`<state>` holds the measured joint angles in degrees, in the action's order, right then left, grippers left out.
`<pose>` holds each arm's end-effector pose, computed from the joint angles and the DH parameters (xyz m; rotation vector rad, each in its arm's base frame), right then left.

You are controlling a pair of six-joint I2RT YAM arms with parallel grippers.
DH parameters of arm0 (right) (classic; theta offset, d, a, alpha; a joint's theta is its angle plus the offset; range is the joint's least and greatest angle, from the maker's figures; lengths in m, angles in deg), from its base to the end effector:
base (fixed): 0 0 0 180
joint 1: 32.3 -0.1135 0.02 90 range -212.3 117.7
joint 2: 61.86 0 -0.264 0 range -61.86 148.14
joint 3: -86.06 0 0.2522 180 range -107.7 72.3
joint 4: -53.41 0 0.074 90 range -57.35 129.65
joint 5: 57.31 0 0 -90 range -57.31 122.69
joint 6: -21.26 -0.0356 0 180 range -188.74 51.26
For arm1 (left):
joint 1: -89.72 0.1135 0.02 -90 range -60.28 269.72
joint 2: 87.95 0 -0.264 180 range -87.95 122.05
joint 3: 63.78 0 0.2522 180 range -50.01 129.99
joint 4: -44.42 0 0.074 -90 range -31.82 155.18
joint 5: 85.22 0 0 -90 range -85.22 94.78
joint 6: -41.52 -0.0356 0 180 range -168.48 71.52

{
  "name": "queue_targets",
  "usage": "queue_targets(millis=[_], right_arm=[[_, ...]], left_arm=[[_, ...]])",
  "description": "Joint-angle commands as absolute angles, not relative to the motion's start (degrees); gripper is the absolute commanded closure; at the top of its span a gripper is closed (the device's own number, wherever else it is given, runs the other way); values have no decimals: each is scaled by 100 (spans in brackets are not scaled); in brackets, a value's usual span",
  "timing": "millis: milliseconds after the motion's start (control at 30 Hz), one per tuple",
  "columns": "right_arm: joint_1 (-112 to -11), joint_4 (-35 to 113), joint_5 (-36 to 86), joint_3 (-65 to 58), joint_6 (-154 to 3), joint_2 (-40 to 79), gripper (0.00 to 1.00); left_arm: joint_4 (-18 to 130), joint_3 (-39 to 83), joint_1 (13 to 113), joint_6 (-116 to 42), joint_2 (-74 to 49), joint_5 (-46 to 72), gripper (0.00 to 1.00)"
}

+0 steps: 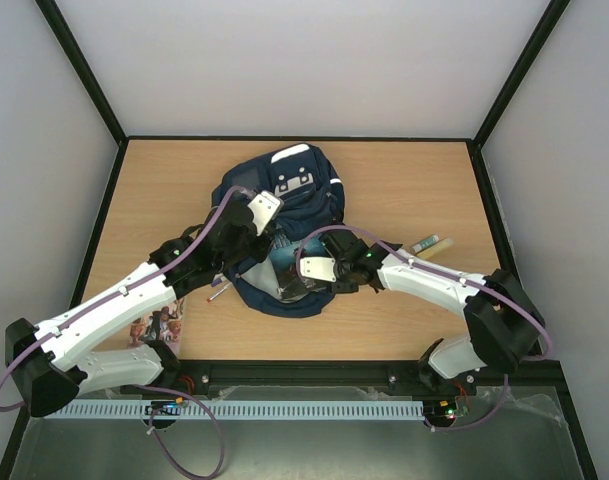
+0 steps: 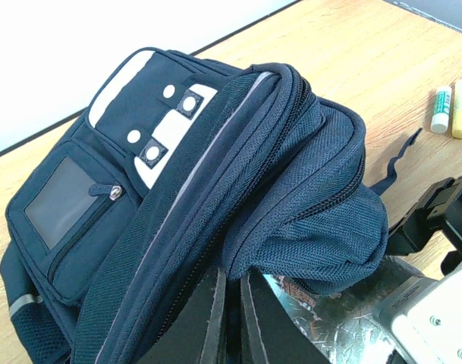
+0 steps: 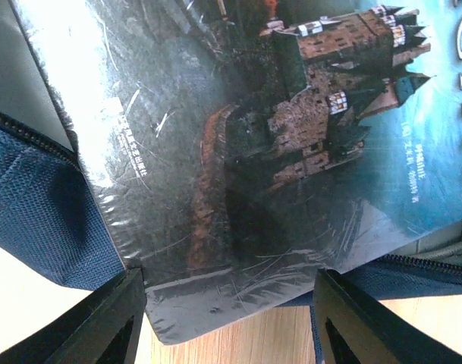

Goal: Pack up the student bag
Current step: Place the book in the student bag.

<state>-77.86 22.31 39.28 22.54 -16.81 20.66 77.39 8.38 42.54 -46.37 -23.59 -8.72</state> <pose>0.2089 0.2072 0.2092 -1.8052 1.6514 -0.1899 0.1787 -0.1806 0.3395 0.6294 1.9101 -0.3153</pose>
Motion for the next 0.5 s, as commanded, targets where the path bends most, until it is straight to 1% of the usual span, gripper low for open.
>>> queue_targets(millis=[0, 167, 267, 367, 467], right_arm=[[-7885, 2190, 3816, 2326, -1452, 2233, 38], [-7895, 1584, 3326, 1992, -1392, 2282, 37], [-7903, 1308, 3280, 1842, -1325, 2376, 37], [-7907, 1260, 3325, 1840, -1280, 2465, 36], [-7968, 1825, 3668, 2002, -1523, 2495, 38]], left_arm=[[7181, 1005, 4331, -4549, -2686, -1018, 98], [7181, 1019, 4348, -4541, -2660, -997, 98], [7172, 1014, 4347, -4541, -2652, -982, 98], [7172, 1019, 4344, -4543, -2634, -979, 97], [7159, 1011, 4348, -4525, -2625, -964, 98]])
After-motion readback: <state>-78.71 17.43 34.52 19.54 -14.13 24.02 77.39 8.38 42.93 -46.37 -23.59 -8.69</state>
